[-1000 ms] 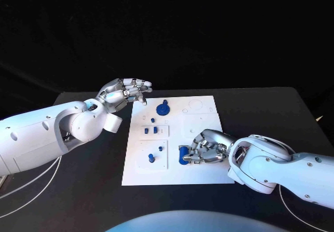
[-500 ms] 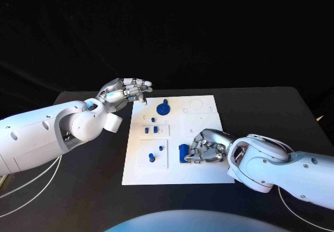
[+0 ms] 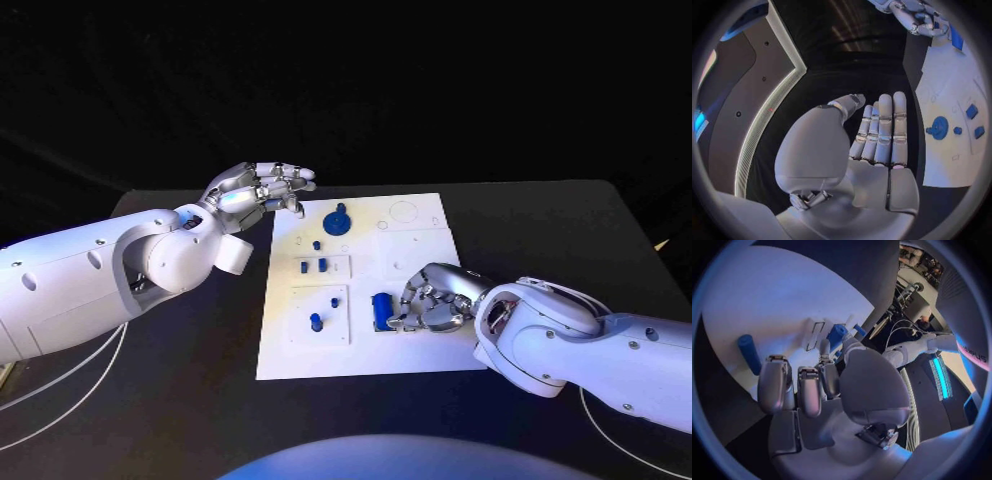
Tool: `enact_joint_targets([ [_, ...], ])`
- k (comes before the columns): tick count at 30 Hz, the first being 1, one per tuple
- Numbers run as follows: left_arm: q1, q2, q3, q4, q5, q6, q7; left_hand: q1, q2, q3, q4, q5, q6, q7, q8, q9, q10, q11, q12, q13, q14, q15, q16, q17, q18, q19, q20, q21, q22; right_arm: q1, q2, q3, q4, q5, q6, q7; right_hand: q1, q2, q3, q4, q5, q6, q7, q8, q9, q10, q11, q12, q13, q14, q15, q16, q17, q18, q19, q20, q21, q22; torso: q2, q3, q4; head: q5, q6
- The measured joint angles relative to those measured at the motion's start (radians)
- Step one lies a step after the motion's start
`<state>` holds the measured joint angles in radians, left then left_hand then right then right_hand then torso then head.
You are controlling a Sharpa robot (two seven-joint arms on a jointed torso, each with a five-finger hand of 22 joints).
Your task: Assemble the parts on the task board
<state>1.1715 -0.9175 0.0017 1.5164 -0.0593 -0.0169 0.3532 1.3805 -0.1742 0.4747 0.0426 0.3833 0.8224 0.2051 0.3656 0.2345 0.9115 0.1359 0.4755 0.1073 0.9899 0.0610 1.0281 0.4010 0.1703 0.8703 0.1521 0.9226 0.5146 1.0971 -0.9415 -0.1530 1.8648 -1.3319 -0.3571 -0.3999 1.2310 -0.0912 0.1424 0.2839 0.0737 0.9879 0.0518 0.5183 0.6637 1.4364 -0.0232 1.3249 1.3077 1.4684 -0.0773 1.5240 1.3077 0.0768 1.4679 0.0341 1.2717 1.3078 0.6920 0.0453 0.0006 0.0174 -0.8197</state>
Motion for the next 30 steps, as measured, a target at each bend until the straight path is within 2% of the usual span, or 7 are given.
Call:
enact_joint_targets([
  [2, 0.000, 0.000, 0.000, 0.000, 0.000, 0.000, -0.001, -0.004, 0.004, 0.000, 0.000, 0.000, 0.000, 0.000, 0.000, 0.000, 0.000, 0.000, 0.000, 0.000, 0.000, 0.000, 0.000, 0.000, 0.000, 0.000, 0.000, 0.000, 0.000, 0.000, 0.001, 0.000, -0.001, 0.000, 0.002, 0.000, 0.000, 0.000, 0.000, 0.000, 0.000, 0.000, 0.000, 0.000, -0.001, 0.000, 0.000, 0.000, 0.000, 0.000, 0.000, 0.000, 0.000, 0.000, 0.000, 0.000, 0.000, 0.000, 0.000, 0.0002, 0.0000, -0.001, -0.001],
  [8, 0.000, -0.001, 0.000, 0.000, 0.000, 0.001, -0.003, 0.001, 0.009, 0.003, -0.003, 0.000, 0.000, 0.000, 0.000, 0.000, 0.000, 0.000, 0.000, -0.001, 0.000, 0.000, 0.000, -0.001, 0.000, 0.000, 0.000, 0.000, 0.000, 0.000, 0.001, 0.001, -0.007, 0.000, 0.024, 0.000, 0.063, -0.029, 0.001, -0.026, -0.018, -0.004, -0.004, 0.004, -0.004, 0.000, 0.000, 0.000, 0.000, 0.000, 0.000, 0.000, 0.000, 0.000, 0.000, 0.000, -0.006, 0.000, 0.000, 0.0003, 0.0001, -0.002, -0.003],
  [11, 0.000, -0.001, 0.000, 0.000, 0.000, 0.001, -0.004, 0.001, 0.009, 0.006, -0.006, 0.000, 0.000, 0.000, 0.000, 0.000, 0.000, 0.000, 0.000, -0.001, 0.000, 0.000, 0.000, -0.001, 0.000, 0.000, 0.000, 0.000, 0.000, 0.000, 0.001, 0.001, -0.007, 0.000, 0.036, 0.001, 0.071, -0.047, -0.005, -0.033, -0.018, -0.004, -0.004, 0.004, -0.006, 0.000, 0.000, -0.006, 0.000, 0.000, 0.000, 0.000, 0.000, 0.000, 0.000, 0.000, -0.006, 0.000, 0.000, 0.0003, -0.0001, -0.002, -0.003],
  [19, 0.000, -0.001, 0.000, 0.000, 0.000, 0.002, -0.006, 0.001, 0.009, 0.006, -0.006, 0.000, 0.000, 0.000, 0.000, 0.000, 0.000, 0.000, 0.000, -0.001, 0.000, 0.000, 0.000, -0.001, 0.000, 0.000, 0.000, 0.000, 0.000, -0.001, -0.004, 0.001, 0.000, 0.000, 0.049, 0.010, 0.042, -0.076, -0.051, -0.004, -0.022, -0.004, -0.004, 0.008, -0.006, -0.004, 0.004, -0.007, 0.000, 0.000, 0.000, 0.000, 0.000, 0.000, 0.000, 0.000, -0.012, 0.000, 0.000, 0.0003, -0.0001, -0.001, -0.003],
  [23, 0.000, -0.002, 0.000, -0.001, 0.000, 0.002, -0.006, 0.005, 0.013, 0.006, -0.006, 0.000, 0.000, 0.000, 0.000, 0.000, 0.000, 0.000, 0.000, -0.001, 0.000, 0.000, 0.000, -0.002, 0.000, 0.000, 0.000, 0.000, 0.000, -0.001, -0.018, 0.001, 0.009, 0.000, 0.037, 0.017, 0.040, -0.069, -0.054, -0.001, -0.022, -0.004, -0.004, 0.012, -0.006, -0.004, 0.004, -0.007, 0.000, 0.000, 0.000, 0.000, 0.000, 0.000, 0.000, 0.000, -0.012, 0.000, 0.000, 0.0003, -0.0001, -0.002, -0.003],
  [26, 0.000, -0.002, 0.000, -0.001, 0.000, 0.002, -0.006, 0.005, 0.013, 0.006, -0.006, 0.000, 0.000, 0.000, 0.000, 0.000, 0.000, 0.000, 0.000, -0.001, 0.000, 0.000, 0.000, -0.002, 0.000, 0.000, 0.000, 0.000, 0.000, 0.001, -0.033, 0.001, 0.019, 0.002, 0.019, 0.024, 0.053, -0.049, -0.054, -0.001, -0.022, -0.004, -0.004, 0.012, -0.006, -0.004, 0.004, -0.007, 0.000, 0.000, 0.000, 0.000, 0.000, 0.000, 0.000, 0.000, -0.012, 0.000, 0.000, 0.0002, -0.0001, -0.003, -0.003],
  [30, 0.000, -0.003, 0.000, -0.001, 0.000, 0.002, -0.006, 0.005, 0.013, 0.006, -0.006, 0.000, 0.000, 0.000, 0.000, 0.000, 0.000, 0.000, 0.000, -0.001, 0.000, 0.000, 0.000, -0.002, 0.000, 0.000, 0.000, 0.000, 0.000, 0.018, -0.064, 0.003, 0.033, 0.014, -0.014, 0.037, 0.072, -0.029, -0.052, -0.003, -0.014, -0.021, 0.004, 0.007, -0.013, -0.015, 0.007, -0.030, 0.000, 0.000, 0.000, 0.000, 0.000, 0.000, 0.000, 0.000, -0.028, 0.000, 0.000, -0.0001, -0.0003, -0.005, 0.000],
])
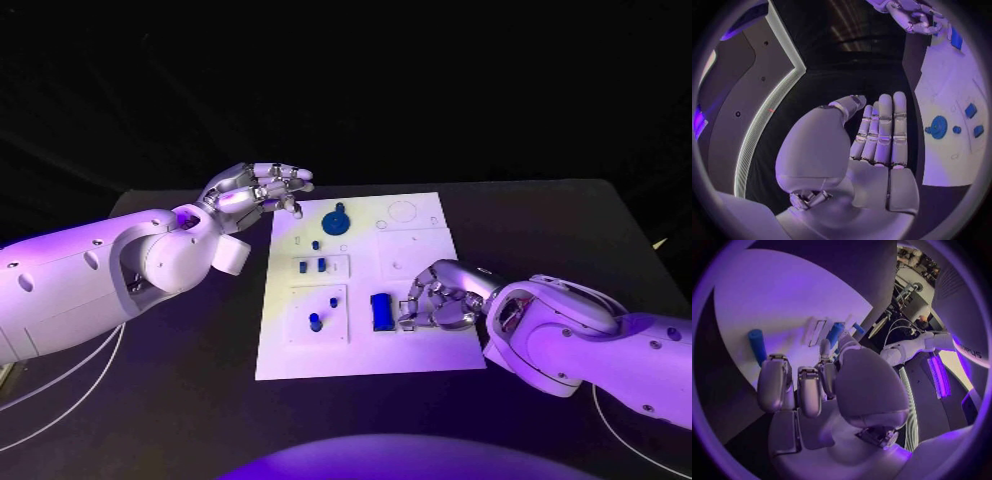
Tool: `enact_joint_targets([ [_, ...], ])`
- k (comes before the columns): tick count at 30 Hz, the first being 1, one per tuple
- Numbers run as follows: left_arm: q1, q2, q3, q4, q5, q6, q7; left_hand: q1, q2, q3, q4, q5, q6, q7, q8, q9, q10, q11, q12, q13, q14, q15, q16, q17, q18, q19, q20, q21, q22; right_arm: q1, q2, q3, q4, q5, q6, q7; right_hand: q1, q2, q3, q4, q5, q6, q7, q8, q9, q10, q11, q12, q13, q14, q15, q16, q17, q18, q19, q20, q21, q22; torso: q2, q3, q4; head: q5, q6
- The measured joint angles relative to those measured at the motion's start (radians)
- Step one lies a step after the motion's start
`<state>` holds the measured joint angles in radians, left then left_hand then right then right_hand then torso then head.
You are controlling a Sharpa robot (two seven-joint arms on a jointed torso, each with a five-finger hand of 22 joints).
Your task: Assemble the parts on the task board
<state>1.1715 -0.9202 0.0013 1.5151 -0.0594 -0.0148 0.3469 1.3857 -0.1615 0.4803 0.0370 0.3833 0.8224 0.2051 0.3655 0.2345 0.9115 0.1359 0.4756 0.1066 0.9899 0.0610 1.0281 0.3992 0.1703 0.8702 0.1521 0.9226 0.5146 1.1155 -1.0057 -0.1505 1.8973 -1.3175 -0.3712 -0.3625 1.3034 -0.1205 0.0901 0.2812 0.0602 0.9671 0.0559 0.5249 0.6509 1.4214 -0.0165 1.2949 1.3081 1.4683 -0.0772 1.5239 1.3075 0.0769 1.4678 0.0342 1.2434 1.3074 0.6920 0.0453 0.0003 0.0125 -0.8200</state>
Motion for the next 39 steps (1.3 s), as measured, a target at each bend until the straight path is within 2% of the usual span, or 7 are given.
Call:
enact_joint_targets([
  [5, 0.000, 0.000, 0.000, 0.000, 0.000, 0.000, 0.000, 0.000, 0.000, 0.000, 0.000, 0.000, 0.000, 0.000, 0.000, 0.000, 0.000, 0.000, 0.000, 0.000, 0.000, 0.000, 0.000, 0.000, 0.000, 0.000, 0.000, 0.000, 0.000, 0.033, -0.051, 0.002, 0.001, 0.021, -0.030, 0.012, 0.028, 0.027, 0.024, -0.006, 0.002, -0.028, 0.015, -0.039, -0.022, -0.014, 0.011, -0.025, 0.001, 0.000, 0.000, 0.000, 0.000, 0.000, 0.000, 0.000, -0.007, 0.000, 0.000, -0.0003, -0.0002, -0.008, 0.004],
  [8, 0.000, 0.001, 0.000, 0.000, 0.000, 0.000, 0.000, 0.000, 0.000, 0.000, 0.000, 0.000, 0.000, 0.000, 0.000, 0.000, 0.000, 0.000, 0.000, 0.000, 0.000, 0.000, 0.000, 0.000, 0.000, 0.000, 0.000, 0.000, 0.000, 0.050, -0.091, 0.003, -0.012, 0.020, -0.034, 0.015, 0.047, 0.026, 0.046, -0.007, 0.027, -0.034, 0.022, -0.067, -0.040, -0.021, 0.018, -0.036, 0.004, -0.001, 0.006, 0.000, 0.000, 0.000, 0.000, 0.000, -0.014, 0.000, 0.000, -0.0012, -0.0003, -0.019, 0.008],
  [12, 0.000, 0.002, 0.000, 0.000, 0.000, 0.000, 0.000, 0.000, 0.000, 0.000, 0.000, 0.000, 0.000, 0.000, 0.000, 0.000, 0.000, 0.000, 0.000, 0.000, 0.000, 0.000, 0.000, 0.000, 0.000, 0.000, 0.000, 0.000, 0.000, 0.056, -0.130, 0.003, -0.019, -0.006, -0.028, 0.015, 0.047, 0.025, 0.051, -0.001, 0.029, -0.037, 0.025, -0.088, -0.054, -0.021, 0.018, -0.037, 0.002, -0.004, 0.011, 0.000, 0.000, 0.000, -0.004, 0.004, -0.014, 0.000, 0.000, -0.0012, -0.0007, -0.028, 0.013],
  [15, 0.000, 0.002, 0.000, 0.000, 0.000, 0.000, 0.000, 0.000, 0.000, 0.000, 0.000, 0.000, 0.000, 0.000, 0.000, 0.000, 0.000, 0.000, 0.000, 0.000, 0.000, 0.000, 0.000, 0.000, 0.000, 0.000, 0.000, 0.000, 0.000, 0.056, -0.149, 0.002, -0.017, -0.032, -0.019, 0.012, 0.047, 0.025, 0.056, 0.003, 0.029, -0.037, 0.025, -0.102, -0.063, -0.021, 0.018, -0.037, 0.001, -0.003, 0.012, 0.000, 0.000, 0.000, 0.000, 0.008, -0.007, 0.000, 0.000, 0.0012, -0.0013, -0.031, 0.012],
  [21, 0.000, 0.004, 0.000, 0.000, 0.000, 0.000, 0.000, 0.000, 0.000, 0.000, 0.000, 0.000, 0.000, 0.000, 0.000, 0.000, 0.000, 0.000, 0.000, 0.000, 0.000, 0.000, 0.000, 0.000, 0.000, 0.000, 0.000, 0.000, 0.000, 0.032, -0.160, 0.001, -0.006, -0.078, 0.000, 0.002, 0.017, 0.015, 0.057, 0.004, 0.009, -0.026, 0.036, -0.119, -0.075, -0.025, 0.022, -0.039, 0.000, -0.004, 0.018, 0.000, 0.000, 0.000, -0.004, 0.011, -0.006, 0.001, 0.000, 0.0019, -0.0035, -0.033, 0.010],
  [27, 0.000, 0.004, 0.000, 0.000, 0.000, 0.000, 0.000, 0.000, 0.000, 0.000, 0.000, 0.000, 0.000, 0.000, 0.000, 0.000, 0.000, 0.000, 0.000, 0.000, 0.000, 0.000, 0.000, 0.000, 0.000, 0.000, 0.000, 0.000, 0.000, 0.006, -0.154, -0.001, -0.004, -0.103, 0.017, -0.017, -0.030, 0.018, 0.052, 0.009, 0.009, -0.012, 0.033, -0.126, -0.079, -0.021, 0.026, -0.039, 0.000, -0.004, 0.018, 0.000, 0.000, 0.000, -0.004, 0.011, -0.006, 0.001, -0.001, 0.0019, -0.0035, -0.031, 0.007],
  [39, 0.000, 0.000, 0.000, 0.000, 0.000, 0.001, -0.001, 0.000, 0.000, 0.004, -0.004, 0.000, 0.000, 0.000, 0.000, 0.000, 0.000, 0.000, 0.000, -0.001, 0.000, 0.000, -0.004, 0.000, 0.000, 0.000, 0.000, 0.000, 0.001, -0.021, -0.138, -0.001, -0.015, -0.139, 0.039, -0.055, -0.067, 0.010, 0.038, 0.011, 0.009, -0.001, 0.032, -0.131, -0.080, -0.021, 0.026, -0.043, -0.001, -0.004, 0.018, 0.000, 0.000, 0.000, 0.000, 0.015, -0.006, 0.000, 0.000, 0.0009, -0.0032, -0.028, 0.004],
])
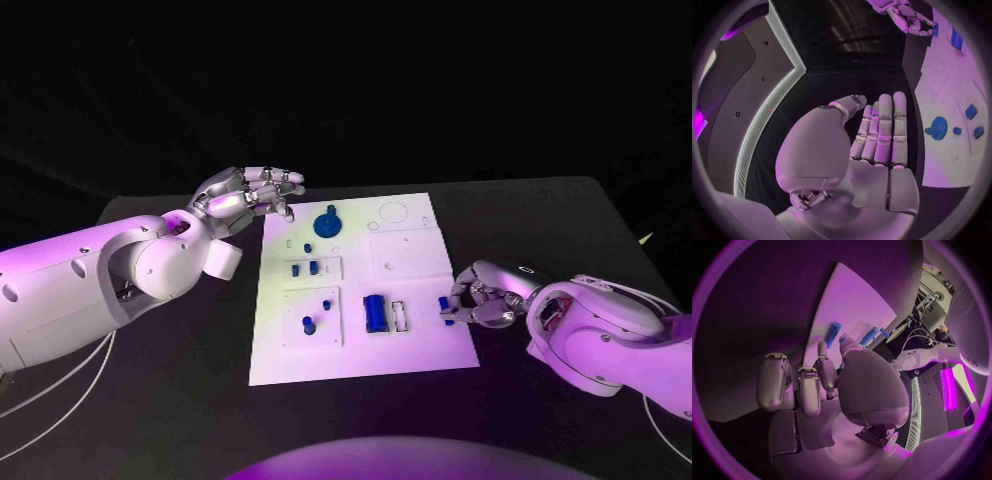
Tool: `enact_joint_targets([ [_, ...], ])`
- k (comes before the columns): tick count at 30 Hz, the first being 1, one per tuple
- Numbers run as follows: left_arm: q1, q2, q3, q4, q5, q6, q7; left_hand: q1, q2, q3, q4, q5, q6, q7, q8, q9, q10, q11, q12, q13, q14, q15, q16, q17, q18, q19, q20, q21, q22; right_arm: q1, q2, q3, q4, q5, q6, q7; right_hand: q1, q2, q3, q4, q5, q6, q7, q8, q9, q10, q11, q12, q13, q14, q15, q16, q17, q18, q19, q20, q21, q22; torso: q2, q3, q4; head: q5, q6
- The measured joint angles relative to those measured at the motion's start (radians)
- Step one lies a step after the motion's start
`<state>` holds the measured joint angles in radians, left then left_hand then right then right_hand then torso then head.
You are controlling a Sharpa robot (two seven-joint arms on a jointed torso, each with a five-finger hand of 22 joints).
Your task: Assemble the parts on the task board
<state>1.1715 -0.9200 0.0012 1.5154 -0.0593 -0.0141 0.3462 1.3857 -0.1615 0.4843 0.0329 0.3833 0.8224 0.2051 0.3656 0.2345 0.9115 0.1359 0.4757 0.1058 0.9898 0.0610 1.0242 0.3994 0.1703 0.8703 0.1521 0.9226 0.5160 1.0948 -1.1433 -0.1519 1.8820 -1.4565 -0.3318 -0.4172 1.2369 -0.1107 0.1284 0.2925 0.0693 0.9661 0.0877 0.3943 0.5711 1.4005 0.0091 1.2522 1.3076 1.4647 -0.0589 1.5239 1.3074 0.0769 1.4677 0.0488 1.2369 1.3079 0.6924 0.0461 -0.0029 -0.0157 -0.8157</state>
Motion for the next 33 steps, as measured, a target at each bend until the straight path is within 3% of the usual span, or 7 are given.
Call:
enact_joint_targets([
  [10, 0.000, -0.001, 0.000, 0.000, 0.000, 0.000, 0.000, 0.000, 0.000, 0.000, 0.000, 0.000, 0.000, 0.000, 0.000, 0.000, 0.000, 0.000, 0.000, 0.000, 0.000, 0.000, 0.000, 0.000, 0.000, 0.000, 0.000, 0.000, 0.000, -0.014, 0.025, 0.002, -0.008, -0.026, 0.007, -0.016, -0.003, 0.004, -0.002, -0.003, 0.000, 0.008, -0.008, 0.004, 0.006, 0.000, 0.000, 0.000, 0.000, 0.000, 0.000, 0.000, 0.000, 0.000, 0.000, 0.000, 0.000, 0.000, -0.001, 0.0004, -0.0010, 0.001, -0.001],
  [14, 0.000, -0.001, 0.000, 0.000, 0.000, 0.001, 0.000, 0.000, 0.000, 0.000, 0.000, 0.000, 0.000, 0.000, 0.000, 0.000, 0.000, 0.000, 0.000, 0.000, 0.000, 0.000, 0.000, 0.000, 0.000, 0.000, 0.000, 0.000, 0.000, -0.017, 0.036, 0.005, -0.017, -0.036, 0.006, -0.017, 0.047, 0.008, 0.016, -0.021, 0.000, 0.013, -0.009, 0.004, 0.011, 0.000, 0.000, 0.000, 0.000, 0.000, 0.000, 0.000, 0.000, 0.000, 0.000, 0.000, 0.000, 0.000, -0.001, 0.0004, -0.0003, 0.002, -0.003],
  [23, 0.000, -0.003, 0.000, 0.000, 0.000, 0.001, -0.001, 0.000, 0.000, 0.000, 0.000, 0.000, 0.000, 0.000, 0.000, 0.000, 0.000, 0.000, 0.000, 0.000, 0.000, 0.000, 0.000, -0.001, 0.000, 0.000, 0.000, 0.000, 0.000, -0.019, 0.064, 0.009, -0.033, -0.080, -0.004, -0.018, 0.162, -0.003, 0.149, -0.086, -0.015, 0.025, -0.017, -0.019, 0.010, -0.002, -0.009, -0.003, 0.003, 0.002, -0.006, 0.000, 0.000, 0.000, -0.004, -0.004, 0.000, 0.000, -0.001, 0.0005, 0.0004, 0.004, -0.005],
  [25, 0.000, -0.003, 0.000, 0.000, 0.000, 0.002, -0.001, 0.000, 0.000, 0.000, 0.000, 0.000, 0.000, 0.000, 0.000, 0.000, 0.000, 0.000, 0.000, 0.000, 0.000, 0.000, 0.000, -0.001, 0.000, 0.000, 0.000, 0.000, 0.000, -0.020, 0.069, 0.009, -0.034, -0.090, -0.007, -0.019, 0.181, -0.012, 0.201, -0.103, -0.001, 0.031, -0.016, -0.020, -0.004, -0.002, -0.009, -0.004, 0.003, 0.000, -0.008, 0.000, 0.000, 0.000, -0.003, -0.005, 0.000, 0.000, -0.001, 0.0002, 0.0005, 0.005, -0.005],
  [28, 0.000, -0.003, 0.000, 0.000, 0.000, 0.002, -0.002, 0.000, 0.000, 0.000, 0.000, 0.000, 0.000, 0.000, 0.000, 0.000, 0.000, 0.000, 0.000, 0.000, 0.000, 0.000, 0.000, -0.001, 0.000, 0.000, 0.000, 0.000, 0.000, -0.021, 0.075, 0.009, -0.036, -0.106, -0.009, -0.023, 0.185, -0.016, 0.233, -0.082, 0.044, 0.033, -0.015, -0.014, 0.002, -0.002, -0.009, -0.009, 0.001, 0.000, -0.008, 0.000, 0.000, 0.000, 0.000, -0.008, 0.000, 0.000, -0.001, -0.0002, 0.0005, 0.006, -0.006],
  [31, 0.000, -0.004, 0.000, 0.000, 0.000, 0.003, -0.003, 0.000, 0.000, 0.000, 0.000, 0.000, 0.000, 0.000, 0.000, 0.000, 0.000, 0.000, 0.000, 0.000, 0.000, 0.000, 0.000, -0.001, 0.000, 0.000, 0.000, 0.000, 0.001, -0.022, 0.078, 0.009, -0.037, -0.119, -0.010, -0.029, 0.163, -0.037, 0.260, -0.069, 0.077, 0.033, -0.015, 0.000, 0.020, -0.002, -0.009, -0.009, 0.001, 0.000, -0.008, 0.000, 0.000, 0.000, 0.000, -0.008, 0.000, 0.000, -0.001, -0.0007, 0.0005, 0.006, -0.006],
  [33, 0.000, -0.004, 0.000, 0.000, 0.000, 0.003, -0.003, 0.000, 0.000, 0.000, 0.000, 0.000, 0.000, 0.000, 0.000, 0.000, 0.000, 0.000, 0.000, 0.000, 0.000, 0.000, 0.000, -0.001, 0.000, 0.000, 0.000, 0.000, 0.001, -0.022, 0.078, 0.008, -0.037, -0.124, -0.011, -0.033, 0.124, -0.045, 0.294, -0.089, 0.091, 0.033, -0.015, 0.008, 0.032, 0.000, -0.011, -0.009, 0.001, 0.000, -0.008, 0.000, 0.000, 0.000, 0.000, -0.008, 0.000, 0.000, -0.001, -0.0008, 0.0004, 0.007, -0.005],
])
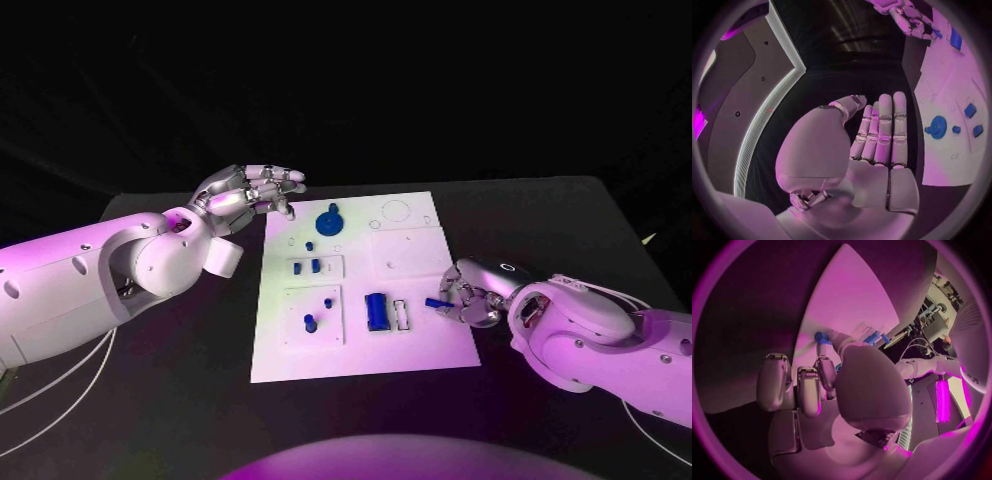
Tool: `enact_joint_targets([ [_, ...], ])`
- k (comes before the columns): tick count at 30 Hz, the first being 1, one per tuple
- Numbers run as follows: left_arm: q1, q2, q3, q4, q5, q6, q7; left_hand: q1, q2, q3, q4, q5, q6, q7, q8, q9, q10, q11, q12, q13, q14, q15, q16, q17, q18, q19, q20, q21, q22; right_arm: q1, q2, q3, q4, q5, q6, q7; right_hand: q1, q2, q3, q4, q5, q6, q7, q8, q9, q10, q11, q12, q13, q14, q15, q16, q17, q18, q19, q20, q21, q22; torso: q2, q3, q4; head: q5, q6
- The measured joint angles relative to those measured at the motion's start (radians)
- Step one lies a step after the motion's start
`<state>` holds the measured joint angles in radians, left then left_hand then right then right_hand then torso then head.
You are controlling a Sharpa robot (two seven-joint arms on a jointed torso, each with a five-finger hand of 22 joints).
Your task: Assemble the parts on the task board
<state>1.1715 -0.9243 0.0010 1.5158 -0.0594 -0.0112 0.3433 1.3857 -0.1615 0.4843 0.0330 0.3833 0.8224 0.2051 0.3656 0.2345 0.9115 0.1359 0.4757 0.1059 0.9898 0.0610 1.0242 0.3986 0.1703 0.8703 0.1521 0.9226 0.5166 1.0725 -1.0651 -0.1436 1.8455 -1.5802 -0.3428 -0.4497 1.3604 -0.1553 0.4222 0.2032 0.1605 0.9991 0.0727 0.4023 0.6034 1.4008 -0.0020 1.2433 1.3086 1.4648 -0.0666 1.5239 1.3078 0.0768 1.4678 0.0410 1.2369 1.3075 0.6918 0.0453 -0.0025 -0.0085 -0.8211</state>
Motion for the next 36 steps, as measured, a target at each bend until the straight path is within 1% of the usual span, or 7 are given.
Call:
enact_joint_targets([
  [4, 0.000, -0.001, 0.000, 0.000, 0.000, 0.001, -0.001, 0.000, 0.000, 0.000, 0.000, 0.000, 0.000, 0.000, 0.000, 0.000, 0.000, 0.000, 0.000, 0.000, 0.000, 0.000, 0.000, 0.000, 0.000, 0.000, 0.000, 0.000, 0.000, -0.002, -0.001, -0.002, 0.009, -0.002, -0.005, -0.009, -0.049, -0.010, 0.053, -0.043, 0.039, -0.006, -0.005, 0.011, 0.014, 0.002, -0.002, 0.000, 0.000, 0.000, 0.000, 0.000, 0.000, 0.000, 0.000, 0.000, 0.000, 0.000, 0.000, -0.0001, -0.0009, 0.001, 0.001],
  [12, 0.000, -0.001, 0.000, 0.001, 0.000, 0.002, -0.002, 0.000, 0.000, 0.000, 0.000, 0.000, 0.000, 0.000, 0.000, 0.000, 0.000, 0.000, 0.000, 0.000, 0.000, 0.000, 0.000, 0.000, 0.000, 0.000, 0.000, 0.000, 0.000, 0.000, -0.005, -0.008, 0.048, 0.026, -0.016, -0.023, -0.081, -0.003, 0.072, -0.056, 0.093, -0.016, -0.002, 0.023, 0.029, 0.005, -0.005, 0.000, 0.000, 0.000, 0.000, 0.000, 0.000, 0.000, 0.000, 0.000, 0.004, 0.000, 0.000, 0.0000, -0.0012, 0.000, 0.003],
  [17, 0.000, 0.000, 0.000, 0.001, 0.000, 0.002, -0.003, 0.000, 0.000, 0.000, 0.000, 0.000, 0.000, 0.000, 0.000, 0.000, 0.000, 0.000, 0.000, -0.001, 0.000, 0.000, 0.000, 0.000, 0.000, 0.000, 0.000, 0.000, 0.001, 0.009, -0.002, -0.007, 0.068, 0.052, -0.037, -0.024, -0.091, -0.009, 0.073, -0.056, 0.095, -0.019, 0.000, 0.025, 0.035, 0.005, -0.005, 0.000, 0.000, 0.000, 0.000, 0.000, 0.000, 0.000, 0.000, 0.000, 0.004, 0.000, 0.000, -0.0001, -0.0006, -0.001, 0.003],
  [19, 0.000, 0.000, 0.000, 0.001, 0.000, 0.002, -0.003, 0.000, 0.000, 0.000, 0.000, 0.000, 0.000, 0.000, 0.000, 0.000, 0.000, 0.000, 0.000, -0.001, 0.000, 0.000, 0.000, 0.000, 0.000, 0.000, 0.000, 0.000, 0.001, 0.010, 0.000, -0.007, 0.072, 0.063, -0.045, -0.024, -0.104, -0.009, 0.107, -0.085, 0.095, -0.023, 0.000, 0.027, 0.042, 0.005, -0.005, 0.000, 0.000, 0.000, 0.000, 0.000, 0.000, 0.000, 0.000, 0.000, 0.004, 0.001, 0.000, 0.0000, -0.0002, -0.001, 0.003],
  [27, 0.000, 0.000, 0.000, 0.002, 0.000, 0.003, -0.003, 0.000, 0.000, 0.000, 0.000, 0.000, 0.000, 0.000, 0.000, 0.000, 0.000, 0.000, 0.000, -0.001, 0.000, 0.000, 0.000, 0.000, 0.000, 0.000, 0.000, 0.000, 0.001, 0.012, 0.019, -0.007, 0.077, 0.119, -0.071, -0.023, -0.119, -0.003, 0.114, -0.086, 0.095, -0.028, 0.002, 0.030, 0.043, 0.005, -0.005, 0.000, 0.000, 0.000, 0.000, 0.000, 0.000, 0.000, 0.000, 0.000, 0.004, 0.001, 0.000, 0.0005, -0.0007, -0.001, 0.002],
  [34, 0.000, 0.000, 0.000, 0.003, 0.000, 0.003, -0.004, 0.000, 0.000, 0.000, 0.000, 0.000, 0.000, 0.000, 0.000, 0.000, 0.000, 0.000, 0.000, -0.001, 0.000, 0.000, 0.000, 0.000, 0.000, 0.000, 0.000, 0.000, 0.001, 0.008, 0.051, -0.007, 0.057, 0.175, -0.073, -0.022, -0.192, -0.009, 0.183, -0.119, 0.089, -0.031, 0.005, 0.030, 0.049, 0.005, -0.005, 0.000, 0.000, 0.000, 0.000, 0.000, 0.000, 0.000, 0.000, 0.000, 0.004, 0.000, 0.000, 0.0012, -0.0008, -0.001, -0.001],
  [36, 0.000, 0.000, 0.000, 0.004, 0.000, 0.003, -0.004, 0.000, 0.000, 0.000, 0.000, 0.000, 0.000, 0.000, 0.000, 0.000, 0.000, 0.000, 0.000, -0.001, 0.000, 0.000, 0.000, 0.000, 0.000, 0.000, 0.000, 0.000, 0.001, 0.004, 0.060, -0.007, 0.052, 0.187, -0.072, -0.022, -0.221, -0.006, 0.190, -0.110, 0.079, -0.030, 0.005, 0.030, 0.049, 0.005, -0.005, 0.000, 0.000, 0.000, 0.000, 0.000, 0.000, 0.000, 0.000, 0.000, 0.004, 0.000, 0.000, 0.0012, -0.0004, -0.001, -0.002],
])
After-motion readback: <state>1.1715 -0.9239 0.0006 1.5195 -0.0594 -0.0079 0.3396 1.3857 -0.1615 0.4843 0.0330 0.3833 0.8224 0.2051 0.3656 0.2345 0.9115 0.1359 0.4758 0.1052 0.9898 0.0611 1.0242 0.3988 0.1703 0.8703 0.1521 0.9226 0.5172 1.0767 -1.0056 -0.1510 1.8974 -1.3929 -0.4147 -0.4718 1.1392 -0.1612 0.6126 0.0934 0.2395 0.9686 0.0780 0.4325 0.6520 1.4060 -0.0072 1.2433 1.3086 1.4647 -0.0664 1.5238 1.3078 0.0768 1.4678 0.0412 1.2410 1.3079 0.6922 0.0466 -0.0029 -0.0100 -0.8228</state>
